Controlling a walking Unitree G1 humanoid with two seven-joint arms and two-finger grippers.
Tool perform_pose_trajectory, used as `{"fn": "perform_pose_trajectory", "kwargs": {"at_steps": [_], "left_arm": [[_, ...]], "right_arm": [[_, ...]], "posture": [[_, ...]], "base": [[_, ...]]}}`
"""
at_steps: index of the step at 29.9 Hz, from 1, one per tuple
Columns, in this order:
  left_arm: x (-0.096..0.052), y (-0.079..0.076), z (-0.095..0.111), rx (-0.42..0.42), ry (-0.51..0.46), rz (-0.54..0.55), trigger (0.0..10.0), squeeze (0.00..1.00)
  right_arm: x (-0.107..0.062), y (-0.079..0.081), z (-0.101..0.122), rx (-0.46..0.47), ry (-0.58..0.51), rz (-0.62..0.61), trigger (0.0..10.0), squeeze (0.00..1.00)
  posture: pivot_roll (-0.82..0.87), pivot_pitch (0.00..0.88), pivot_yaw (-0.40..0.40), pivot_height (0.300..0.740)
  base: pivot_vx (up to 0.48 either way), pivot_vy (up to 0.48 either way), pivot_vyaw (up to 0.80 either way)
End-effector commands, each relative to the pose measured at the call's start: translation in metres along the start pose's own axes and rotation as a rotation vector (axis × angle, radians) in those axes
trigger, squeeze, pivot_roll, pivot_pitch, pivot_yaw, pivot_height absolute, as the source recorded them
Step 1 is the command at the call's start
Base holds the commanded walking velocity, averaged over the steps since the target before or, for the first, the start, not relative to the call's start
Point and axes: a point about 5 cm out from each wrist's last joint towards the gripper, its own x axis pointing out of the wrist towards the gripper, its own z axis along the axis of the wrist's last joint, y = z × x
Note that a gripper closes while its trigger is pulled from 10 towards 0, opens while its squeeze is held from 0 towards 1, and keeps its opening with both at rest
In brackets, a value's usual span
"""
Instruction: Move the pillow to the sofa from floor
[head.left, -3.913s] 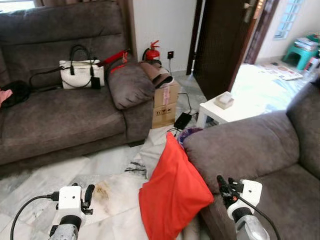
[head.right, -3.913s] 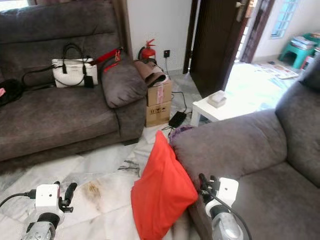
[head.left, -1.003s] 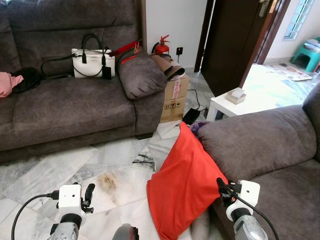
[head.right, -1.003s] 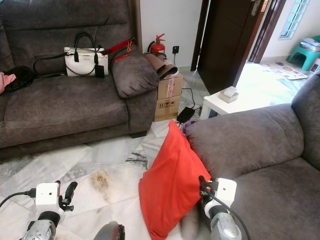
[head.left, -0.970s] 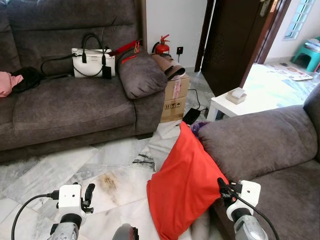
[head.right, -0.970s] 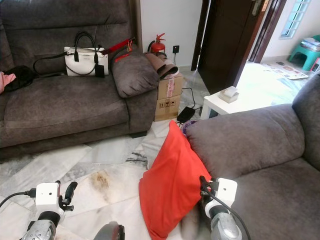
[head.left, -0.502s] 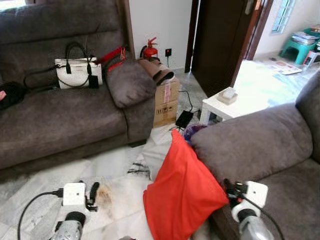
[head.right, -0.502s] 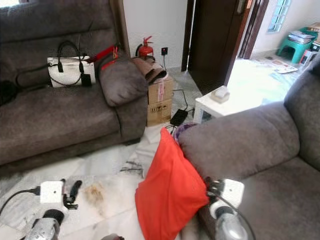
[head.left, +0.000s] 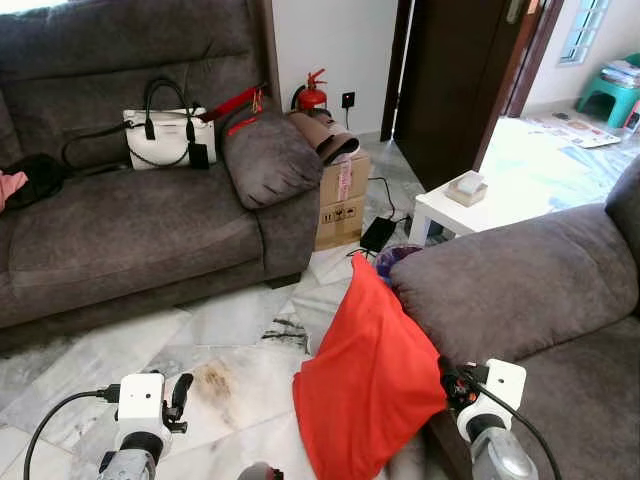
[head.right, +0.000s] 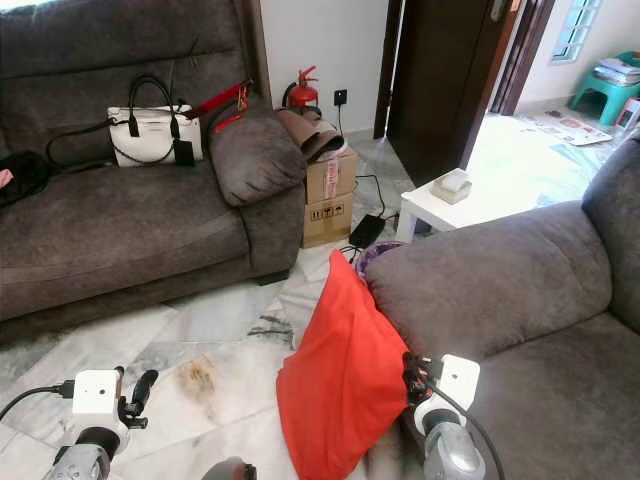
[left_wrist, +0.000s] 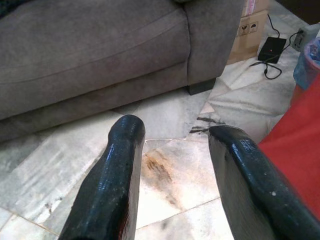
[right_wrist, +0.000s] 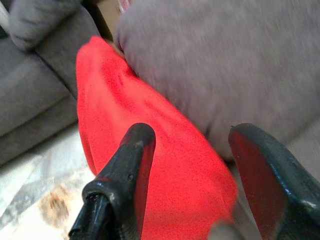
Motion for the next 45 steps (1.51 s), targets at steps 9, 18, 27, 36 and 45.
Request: {"fn": "perform_pose_trajectory", "kwargs": {"at_steps": [9, 18, 27, 36, 45], "left_arm": [[-0.011, 0.008, 0.001, 0.008, 0.003, 0.001, 10.0, 0.0], [-0.024, 0.01, 0.006, 0.01, -0.008, -0.005, 10.0, 0.0], [-0.04, 0.012, 0.014, 0.024, -0.004, -0.022, 10.0, 0.0], [-0.059, 0.011, 0.018, 0.022, 0.028, -0.02, 10.0, 0.0], [-0.072, 0.011, 0.021, 0.019, 0.042, -0.003, 10.0, 0.0]], "right_arm": [[0.009, 0.019, 0.006, 0.085, -0.002, 0.04, 10.0, 1.0], [0.015, 0.025, 0.017, 0.092, -0.041, 0.068, 10.0, 1.0], [0.022, 0.037, 0.028, 0.07, -0.056, 0.105, 10.0, 0.0], [0.024, 0.055, 0.029, 0.092, -0.05, 0.181, 10.0, 0.0], [0.026, 0.062, 0.036, 0.116, -0.091, 0.177, 10.0, 0.0]], "posture": [[0.18, 0.149, 0.062, 0.628], [0.22, 0.202, 0.073, 0.628], [0.27, 0.254, 0.096, 0.628], [0.31, 0.288, 0.101, 0.628], [0.34, 0.32, 0.102, 0.628]], "base": [[0.0, 0.0, 0.0], [0.0, 0.0, 0.0], [0.0, 0.0, 0.0], [0.0, 0.0, 0.0], [0.0, 0.0, 0.0]]}}
